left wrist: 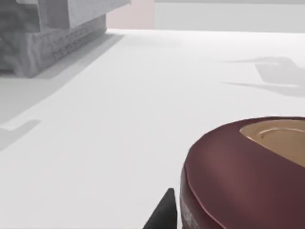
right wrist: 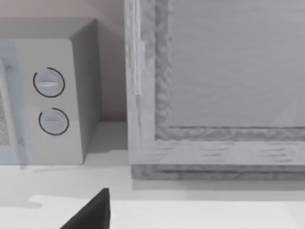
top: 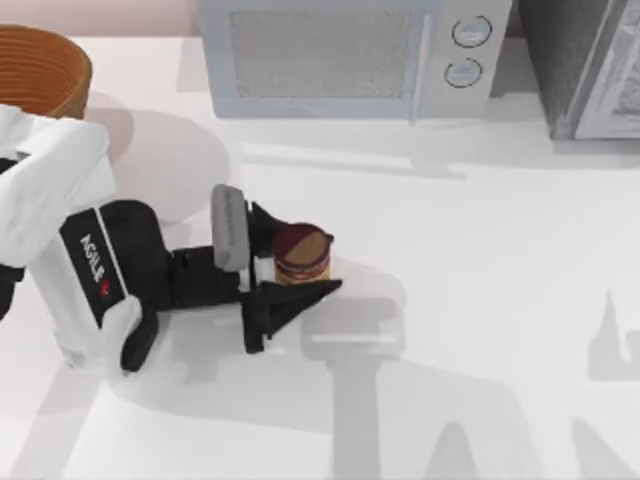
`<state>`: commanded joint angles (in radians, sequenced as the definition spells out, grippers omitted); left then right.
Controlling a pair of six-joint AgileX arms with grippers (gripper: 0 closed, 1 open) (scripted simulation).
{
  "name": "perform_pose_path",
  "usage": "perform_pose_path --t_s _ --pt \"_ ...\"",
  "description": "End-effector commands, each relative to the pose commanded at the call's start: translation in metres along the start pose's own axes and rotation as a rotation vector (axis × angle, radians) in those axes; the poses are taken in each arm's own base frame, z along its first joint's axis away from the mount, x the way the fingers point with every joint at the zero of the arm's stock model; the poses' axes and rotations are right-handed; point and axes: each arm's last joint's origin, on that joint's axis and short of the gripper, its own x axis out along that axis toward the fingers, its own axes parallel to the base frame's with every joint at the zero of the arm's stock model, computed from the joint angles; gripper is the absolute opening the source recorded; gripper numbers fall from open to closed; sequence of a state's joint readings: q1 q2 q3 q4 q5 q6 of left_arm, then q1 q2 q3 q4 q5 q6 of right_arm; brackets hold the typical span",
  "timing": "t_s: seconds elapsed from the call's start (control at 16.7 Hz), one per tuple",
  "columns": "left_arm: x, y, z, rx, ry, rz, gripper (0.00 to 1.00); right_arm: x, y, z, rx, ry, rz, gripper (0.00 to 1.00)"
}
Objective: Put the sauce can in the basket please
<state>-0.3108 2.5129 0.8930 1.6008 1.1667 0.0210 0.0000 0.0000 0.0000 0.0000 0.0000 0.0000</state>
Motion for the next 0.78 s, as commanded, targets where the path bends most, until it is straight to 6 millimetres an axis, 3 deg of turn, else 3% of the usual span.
perform_pose_path --t_s 0.42,0.54,0.78 --pt "0.0 0.002 0.003 0.008 -0.002 -0.003 0.0 0.0 0.0 0.0 0.0 0.0 0.0 1.0" --pt "-0.001 0.012 0.017 0.035 -0.008 -0.011 0.0 0.0 0.0 0.0 0.0 0.0 0.0 1.0" --pt "-0.018 0.045 0.067 0.111 -0.019 -0.011 0.0 0.0 0.0 0.0 0.0 0.0 0.0 1.0"
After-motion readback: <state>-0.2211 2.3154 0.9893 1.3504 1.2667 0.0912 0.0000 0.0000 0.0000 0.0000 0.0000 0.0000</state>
